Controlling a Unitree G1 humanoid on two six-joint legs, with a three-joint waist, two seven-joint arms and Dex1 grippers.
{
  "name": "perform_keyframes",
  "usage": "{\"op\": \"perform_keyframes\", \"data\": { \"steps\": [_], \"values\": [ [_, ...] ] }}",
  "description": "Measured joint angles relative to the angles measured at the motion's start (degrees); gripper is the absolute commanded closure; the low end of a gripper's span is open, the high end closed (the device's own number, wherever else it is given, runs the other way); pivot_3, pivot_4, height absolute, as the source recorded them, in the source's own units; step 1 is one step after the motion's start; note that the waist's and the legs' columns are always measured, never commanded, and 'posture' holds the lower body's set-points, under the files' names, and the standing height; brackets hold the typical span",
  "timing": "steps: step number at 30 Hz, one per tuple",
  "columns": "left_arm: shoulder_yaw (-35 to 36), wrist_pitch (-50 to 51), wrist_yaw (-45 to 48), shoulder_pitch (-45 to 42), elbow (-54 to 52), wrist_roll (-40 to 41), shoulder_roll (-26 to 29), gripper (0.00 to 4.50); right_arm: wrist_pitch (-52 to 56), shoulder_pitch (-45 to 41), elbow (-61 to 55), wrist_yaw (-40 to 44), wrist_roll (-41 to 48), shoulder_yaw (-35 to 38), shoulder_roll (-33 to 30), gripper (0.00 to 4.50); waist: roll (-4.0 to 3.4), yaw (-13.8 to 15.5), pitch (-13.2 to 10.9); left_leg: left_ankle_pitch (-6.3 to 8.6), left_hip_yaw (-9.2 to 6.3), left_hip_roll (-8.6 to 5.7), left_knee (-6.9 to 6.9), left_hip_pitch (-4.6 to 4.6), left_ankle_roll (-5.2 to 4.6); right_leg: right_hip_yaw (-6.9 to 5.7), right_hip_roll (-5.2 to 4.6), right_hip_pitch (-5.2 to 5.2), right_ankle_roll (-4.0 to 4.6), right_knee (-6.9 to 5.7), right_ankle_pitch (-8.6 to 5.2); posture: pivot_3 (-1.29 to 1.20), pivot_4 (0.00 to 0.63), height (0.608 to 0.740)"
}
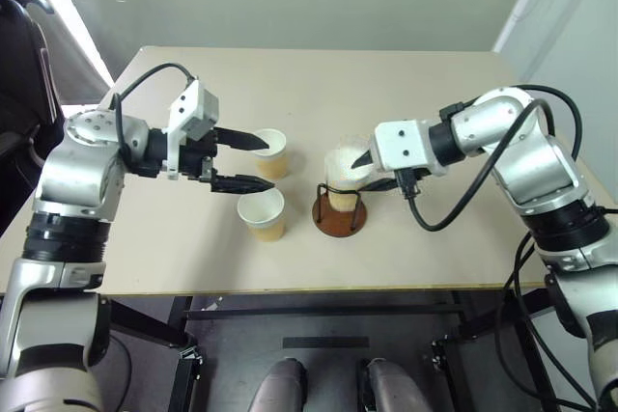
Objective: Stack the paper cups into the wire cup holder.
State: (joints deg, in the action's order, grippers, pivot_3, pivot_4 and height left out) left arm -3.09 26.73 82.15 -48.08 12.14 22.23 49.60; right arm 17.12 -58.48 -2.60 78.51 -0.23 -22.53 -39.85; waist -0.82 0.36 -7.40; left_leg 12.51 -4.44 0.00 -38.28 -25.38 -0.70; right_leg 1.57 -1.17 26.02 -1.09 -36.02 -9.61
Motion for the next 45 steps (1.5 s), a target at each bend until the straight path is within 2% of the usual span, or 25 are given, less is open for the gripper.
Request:
{"op": "perform_keyframes", "data": {
  "steps": [4,9,14,20,27,34,45],
  "values": [
    [0.00,0.00,0.01,-0.01,0.00,-0.01,0.01,0.23,1.36,-0.01,0.39,-1.74,0.48,0.55,1.67,0.04,0.00,-0.01,0.00,0.00,0.00,0.00,0.00,0.00,0.01,0.00,0.00,0.01,0.00,-0.01,0.00,0.00,0.150,0.740],
    [-0.09,-0.04,0.29,0.01,-0.03,-0.31,0.56,0.23,11.28,-0.39,-0.86,-3.86,7.76,7.24,3.62,0.04,0.00,0.08,0.00,-0.01,0.00,-0.01,0.00,-0.04,0.02,-0.01,0.00,0.01,0.03,0.03,-0.02,0.00,0.150,0.740],
    [-2.49,-2.92,3.76,2.22,-3.42,-3.05,4.58,0.23,20.54,1.30,-6.18,-4.13,15.52,13.47,0.27,0.04,0.00,0.08,0.00,-0.01,0.00,-0.02,0.04,-0.06,0.04,0.00,0.00,0.02,0.10,0.07,-0.07,0.00,0.150,0.740],
    [-8.19,-13.96,7.50,3.21,-5.95,-11.14,9.39,0.23,28.19,3.34,-10.17,-4.71,23.25,17.24,-2.89,0.04,0.00,-0.02,0.00,-0.04,0.00,-0.01,0.04,-0.03,0.07,0.03,0.02,0.07,0.11,-0.04,-0.07,0.00,0.150,0.740],
    [-10.59,-19.30,7.70,1.62,-5.89,-15.44,10.06,0.23,30.95,4.02,-11.30,-5.06,28.52,20.22,-7.23,0.04,0.00,0.05,0.00,0.01,-0.01,-0.02,0.04,-0.07,0.02,0.03,0.01,0.08,0.14,-0.01,-0.09,0.00,0.150,0.740],
    [-11.02,-19.40,7.72,1.68,-9.54,-16.52,10.14,0.23,32.06,7.66,-11.38,-2.73,31.71,21.33,-14.22,0.04,0.00,0.02,0.00,0.02,0.01,-0.01,0.07,-0.10,0.02,0.04,0.01,0.14,0.15,-0.03,-0.10,0.00,0.150,0.740],
    [-13.81,-20.00,7.86,1.75,-11.86,-19.16,10.57,0.23,34.25,7.91,-10.63,-0.67,34.10,21.31,-20.36,0.04,0.00,0.04,0.00,0.02,0.00,0.00,0.06,-0.10,0.01,0.04,0.01,0.14,0.14,-0.05,-0.10,0.00,0.150,0.740]
  ]
}}
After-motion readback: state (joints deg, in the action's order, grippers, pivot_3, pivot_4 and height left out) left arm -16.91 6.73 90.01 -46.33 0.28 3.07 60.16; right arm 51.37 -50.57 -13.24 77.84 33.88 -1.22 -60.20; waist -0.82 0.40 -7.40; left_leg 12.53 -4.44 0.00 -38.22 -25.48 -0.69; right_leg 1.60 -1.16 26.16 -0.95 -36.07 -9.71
